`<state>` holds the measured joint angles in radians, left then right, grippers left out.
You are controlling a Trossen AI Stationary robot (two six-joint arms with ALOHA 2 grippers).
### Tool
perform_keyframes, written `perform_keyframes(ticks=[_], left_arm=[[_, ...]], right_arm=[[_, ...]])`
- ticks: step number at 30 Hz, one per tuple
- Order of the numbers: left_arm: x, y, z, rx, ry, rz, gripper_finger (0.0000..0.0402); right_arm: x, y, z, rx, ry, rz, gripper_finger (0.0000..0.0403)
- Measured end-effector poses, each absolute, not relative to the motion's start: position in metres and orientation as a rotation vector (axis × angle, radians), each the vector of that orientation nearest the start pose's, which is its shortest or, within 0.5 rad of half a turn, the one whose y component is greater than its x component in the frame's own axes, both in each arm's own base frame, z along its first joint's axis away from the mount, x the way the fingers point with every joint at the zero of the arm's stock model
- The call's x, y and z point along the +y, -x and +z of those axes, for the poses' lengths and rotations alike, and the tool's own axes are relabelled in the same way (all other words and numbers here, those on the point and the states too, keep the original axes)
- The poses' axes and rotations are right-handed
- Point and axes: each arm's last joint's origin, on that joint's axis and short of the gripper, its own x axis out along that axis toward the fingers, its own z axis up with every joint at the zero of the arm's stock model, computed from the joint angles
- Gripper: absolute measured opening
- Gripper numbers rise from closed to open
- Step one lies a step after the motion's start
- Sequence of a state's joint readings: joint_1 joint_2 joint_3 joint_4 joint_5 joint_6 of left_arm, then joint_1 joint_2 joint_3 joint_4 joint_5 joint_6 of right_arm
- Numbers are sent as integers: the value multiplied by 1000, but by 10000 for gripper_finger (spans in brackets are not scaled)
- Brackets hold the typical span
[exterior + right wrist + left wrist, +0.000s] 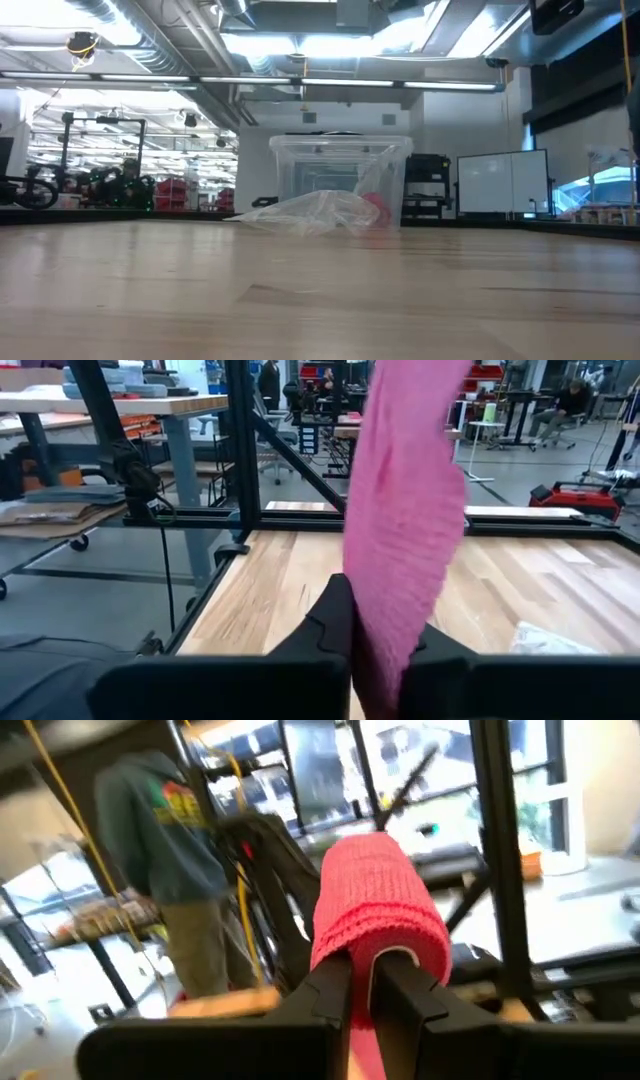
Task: Roll bandage
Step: Roll the pink bandage
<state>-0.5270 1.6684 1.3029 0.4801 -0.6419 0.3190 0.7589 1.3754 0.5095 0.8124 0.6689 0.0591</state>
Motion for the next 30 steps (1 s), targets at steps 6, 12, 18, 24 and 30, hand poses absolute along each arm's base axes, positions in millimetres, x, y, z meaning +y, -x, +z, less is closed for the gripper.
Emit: perform_keyframes(ticks=[6, 12, 18, 24, 30], left_arm=[[-176, -341, 356, -137, -363, 253, 21], [-167, -344, 358, -125, -447, 316, 21], [-155, -349, 355, -62, -517, 408, 21], [-142, -354, 354, -37, -562, 445, 21], [-132, -365, 342, 20, -596, 464, 21]], right_arm=[[169, -204, 210, 44, -59, 89, 5], [170, -203, 211, 42, -73, 91, 7], [192, -196, 230, 3, -63, 146, 6], [210, -192, 250, 4, -39, 164, 4], [218, -199, 271, 6, -38, 192, 4]])
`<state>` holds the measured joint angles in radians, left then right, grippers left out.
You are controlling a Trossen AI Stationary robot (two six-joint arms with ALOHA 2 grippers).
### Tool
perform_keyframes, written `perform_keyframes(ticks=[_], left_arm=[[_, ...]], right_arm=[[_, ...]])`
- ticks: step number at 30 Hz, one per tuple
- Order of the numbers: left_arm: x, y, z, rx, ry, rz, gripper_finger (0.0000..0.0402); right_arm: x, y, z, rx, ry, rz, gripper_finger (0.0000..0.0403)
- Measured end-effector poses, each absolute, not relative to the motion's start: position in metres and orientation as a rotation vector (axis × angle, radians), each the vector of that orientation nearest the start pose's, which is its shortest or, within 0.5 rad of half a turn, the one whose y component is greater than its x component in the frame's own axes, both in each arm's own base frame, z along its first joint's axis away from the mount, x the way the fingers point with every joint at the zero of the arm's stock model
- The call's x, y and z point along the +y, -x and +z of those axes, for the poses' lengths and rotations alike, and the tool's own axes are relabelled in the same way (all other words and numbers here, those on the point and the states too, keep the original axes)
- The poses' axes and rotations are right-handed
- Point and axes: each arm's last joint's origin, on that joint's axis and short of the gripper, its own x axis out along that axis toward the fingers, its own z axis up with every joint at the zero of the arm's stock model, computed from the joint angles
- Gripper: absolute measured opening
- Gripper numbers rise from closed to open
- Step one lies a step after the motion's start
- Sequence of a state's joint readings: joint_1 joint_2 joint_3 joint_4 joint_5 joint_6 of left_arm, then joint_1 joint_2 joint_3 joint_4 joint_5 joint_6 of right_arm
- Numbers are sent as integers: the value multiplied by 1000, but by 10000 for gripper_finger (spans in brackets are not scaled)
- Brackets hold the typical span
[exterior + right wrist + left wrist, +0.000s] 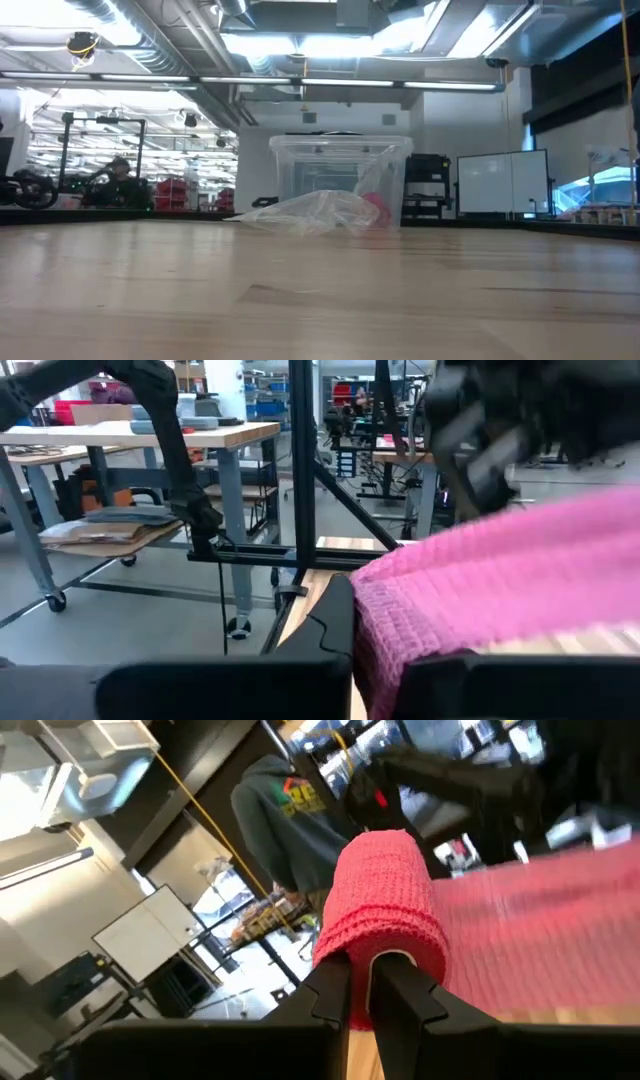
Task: Roll bandage
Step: Roll the pink bandage
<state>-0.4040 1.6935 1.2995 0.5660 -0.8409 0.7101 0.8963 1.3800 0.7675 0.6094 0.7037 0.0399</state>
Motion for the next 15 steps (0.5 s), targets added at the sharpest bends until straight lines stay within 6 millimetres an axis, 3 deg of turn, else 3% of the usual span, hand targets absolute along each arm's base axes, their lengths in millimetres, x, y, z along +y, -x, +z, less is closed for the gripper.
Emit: perform_keyframes(ticks=[15], left_arm=[[-136, -391, 295, 130, -680, 454, 21]], right_arm=[[235, -204, 334, 36, 67, 195, 6]])
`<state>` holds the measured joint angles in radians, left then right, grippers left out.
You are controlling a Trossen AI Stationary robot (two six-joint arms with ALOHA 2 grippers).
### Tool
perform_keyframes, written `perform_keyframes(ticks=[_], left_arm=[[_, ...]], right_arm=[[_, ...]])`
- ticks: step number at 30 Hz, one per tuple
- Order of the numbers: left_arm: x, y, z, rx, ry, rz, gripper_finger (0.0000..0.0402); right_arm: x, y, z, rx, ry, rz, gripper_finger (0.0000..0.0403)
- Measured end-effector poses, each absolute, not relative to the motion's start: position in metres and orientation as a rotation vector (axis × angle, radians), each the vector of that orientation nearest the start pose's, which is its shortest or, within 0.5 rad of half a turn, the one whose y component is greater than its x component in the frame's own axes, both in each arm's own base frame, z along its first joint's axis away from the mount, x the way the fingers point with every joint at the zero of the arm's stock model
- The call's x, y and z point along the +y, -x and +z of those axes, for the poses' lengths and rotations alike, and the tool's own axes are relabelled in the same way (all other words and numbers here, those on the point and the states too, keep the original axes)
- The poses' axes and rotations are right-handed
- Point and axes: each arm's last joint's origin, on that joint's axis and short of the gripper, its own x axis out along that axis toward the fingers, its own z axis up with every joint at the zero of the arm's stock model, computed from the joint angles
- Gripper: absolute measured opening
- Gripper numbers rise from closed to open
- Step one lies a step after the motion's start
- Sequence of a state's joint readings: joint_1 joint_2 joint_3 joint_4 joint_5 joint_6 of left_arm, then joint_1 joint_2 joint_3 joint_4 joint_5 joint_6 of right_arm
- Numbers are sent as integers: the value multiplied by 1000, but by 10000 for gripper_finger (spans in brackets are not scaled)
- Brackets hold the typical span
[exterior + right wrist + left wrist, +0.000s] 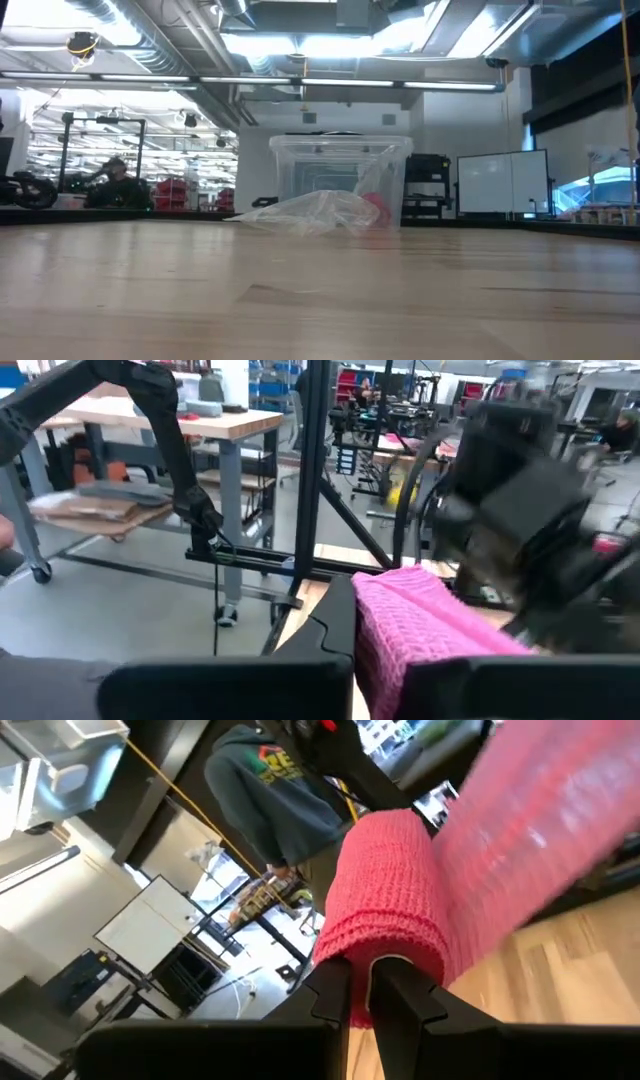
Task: Roll bandage
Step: Roll the pink bandage
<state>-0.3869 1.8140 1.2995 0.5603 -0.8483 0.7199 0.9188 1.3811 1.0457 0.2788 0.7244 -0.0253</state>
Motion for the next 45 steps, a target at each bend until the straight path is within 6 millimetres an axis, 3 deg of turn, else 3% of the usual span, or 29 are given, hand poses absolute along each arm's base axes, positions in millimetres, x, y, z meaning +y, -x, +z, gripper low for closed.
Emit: perform_keyframes(ticks=[9, 17, 21, 33, 41, 45], left_arm=[[-155, -393, 277, 152, -728, 314, 21], [-175, -387, 271, 137, -685, 125, 21], [-186, -382, 271, 112, -677, 45, 21], [-216, -364, 271, 100, -721, 33, 21], [-228, -359, 278, 46, -790, 26, 21], [-228, -359, 278, 51, -804, 29, 21]], right_arm=[[232, -204, 368, 108, 167, 123, 7], [225, -202, 381, 126, 263, -14, 7], [212, -207, 382, 154, 288, -63, 7], [174, -219, 354, 371, 274, -197, 7], [167, -229, 311, 442, 196, -147, 7], [169, -230, 308, 441, 172, -94, 7]])
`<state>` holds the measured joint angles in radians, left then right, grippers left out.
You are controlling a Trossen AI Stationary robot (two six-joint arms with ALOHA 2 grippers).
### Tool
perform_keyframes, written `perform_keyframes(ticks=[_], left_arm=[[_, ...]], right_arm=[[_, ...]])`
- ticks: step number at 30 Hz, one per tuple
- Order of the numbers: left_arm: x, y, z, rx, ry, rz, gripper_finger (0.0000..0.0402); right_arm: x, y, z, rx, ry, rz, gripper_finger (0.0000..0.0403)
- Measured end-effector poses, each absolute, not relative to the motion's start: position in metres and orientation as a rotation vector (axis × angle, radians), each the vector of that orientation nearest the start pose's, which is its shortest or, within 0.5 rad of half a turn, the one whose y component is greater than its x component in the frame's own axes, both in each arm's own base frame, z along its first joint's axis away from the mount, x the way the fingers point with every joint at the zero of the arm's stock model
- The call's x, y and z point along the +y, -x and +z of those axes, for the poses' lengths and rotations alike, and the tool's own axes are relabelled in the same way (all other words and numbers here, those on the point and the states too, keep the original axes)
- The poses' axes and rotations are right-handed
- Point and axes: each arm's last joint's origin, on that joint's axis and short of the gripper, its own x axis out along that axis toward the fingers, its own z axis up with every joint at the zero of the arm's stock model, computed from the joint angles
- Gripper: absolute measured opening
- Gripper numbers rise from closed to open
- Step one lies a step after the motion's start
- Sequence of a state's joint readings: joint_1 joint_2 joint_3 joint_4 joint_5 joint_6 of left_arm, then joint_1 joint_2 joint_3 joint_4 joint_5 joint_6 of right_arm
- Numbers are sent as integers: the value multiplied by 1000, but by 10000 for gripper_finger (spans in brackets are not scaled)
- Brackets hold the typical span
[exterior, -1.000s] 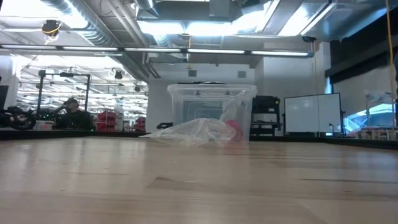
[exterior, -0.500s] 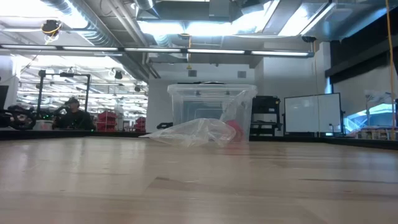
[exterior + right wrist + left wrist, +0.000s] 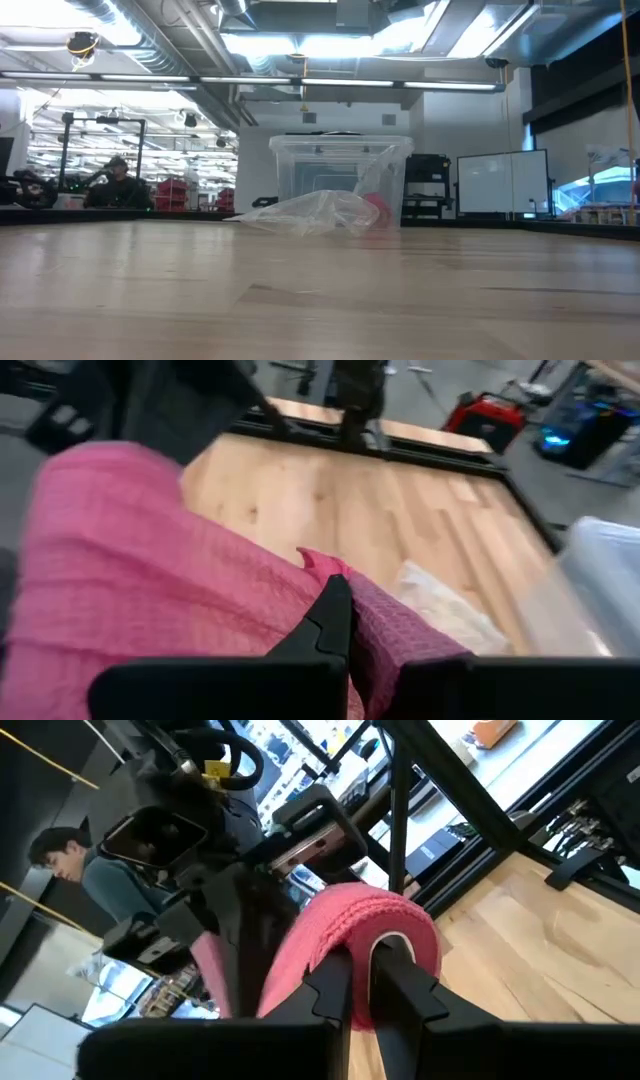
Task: Roll bandage
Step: Roll the pink bandage
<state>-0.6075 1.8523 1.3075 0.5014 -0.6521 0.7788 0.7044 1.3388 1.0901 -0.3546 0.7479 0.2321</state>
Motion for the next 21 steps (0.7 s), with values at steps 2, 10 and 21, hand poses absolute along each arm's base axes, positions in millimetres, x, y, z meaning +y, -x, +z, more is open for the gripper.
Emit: perform_keyframes(ticks=[2, 10, 21], left_arm=[[-228, -359, 278, 52, -804, 33, 21], [-226, -360, 278, 59, -791, 44, 21], [-207, -366, 264, -17, -418, -66, 21]], right_arm=[[171, -229, 307, 455, 158, -54, 8], [168, -233, 306, 481, 36, -27, 52], [169, -231, 330, 481, 10, 42, 203]])
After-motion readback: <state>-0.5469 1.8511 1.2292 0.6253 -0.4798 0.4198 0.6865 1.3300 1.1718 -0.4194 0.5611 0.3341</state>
